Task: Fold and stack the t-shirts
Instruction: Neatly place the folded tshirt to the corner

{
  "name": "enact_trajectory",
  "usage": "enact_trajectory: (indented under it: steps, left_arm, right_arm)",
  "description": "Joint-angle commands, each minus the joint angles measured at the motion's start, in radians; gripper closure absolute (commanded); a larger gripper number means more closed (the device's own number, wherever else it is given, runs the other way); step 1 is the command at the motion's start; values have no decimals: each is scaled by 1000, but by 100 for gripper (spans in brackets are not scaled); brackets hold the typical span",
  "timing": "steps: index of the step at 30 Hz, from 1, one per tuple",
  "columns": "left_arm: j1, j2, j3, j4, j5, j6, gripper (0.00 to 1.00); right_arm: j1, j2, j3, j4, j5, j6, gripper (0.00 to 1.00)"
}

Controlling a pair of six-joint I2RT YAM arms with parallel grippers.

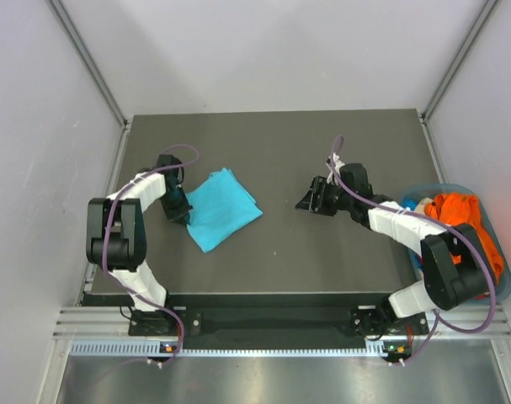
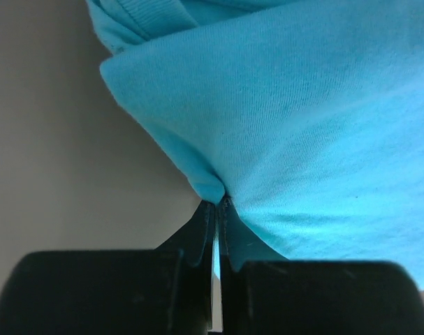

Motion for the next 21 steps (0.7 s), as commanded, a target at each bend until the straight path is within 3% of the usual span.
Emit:
enact_trajectory:
  steps: [1,4,7,8,12,15,21]
  left_arm:
    - [12,-77,-85,-101,-98,-67,100]
    - [11,-158,-165,-112,-80,-110,100]
    - [12,-295,-240,-127,-55,-154,76]
    - [11,-366,-249,-136,-52,-171,62]
    - [12,-471,-172,-167,-61,-119,53]
    - [12,-450,-39,-132,1,-7,49]
    - [12,-235,136,-11,180,203,46]
  right_arm:
    - [-7,-62,-18,21,-22,-14,48]
    - [-5,-85,-31,24,-29,-16,47]
    - [-7,-102,-42,24,-37,-17,48]
    - [-7,-106,-45,24,-38,-17,47]
    - [-7,-134,-59,31,-45,-14,47]
    - [-7,-143,-65,40,-52,-8,47]
    - [-7,-140,-67,58,-65,-10,47]
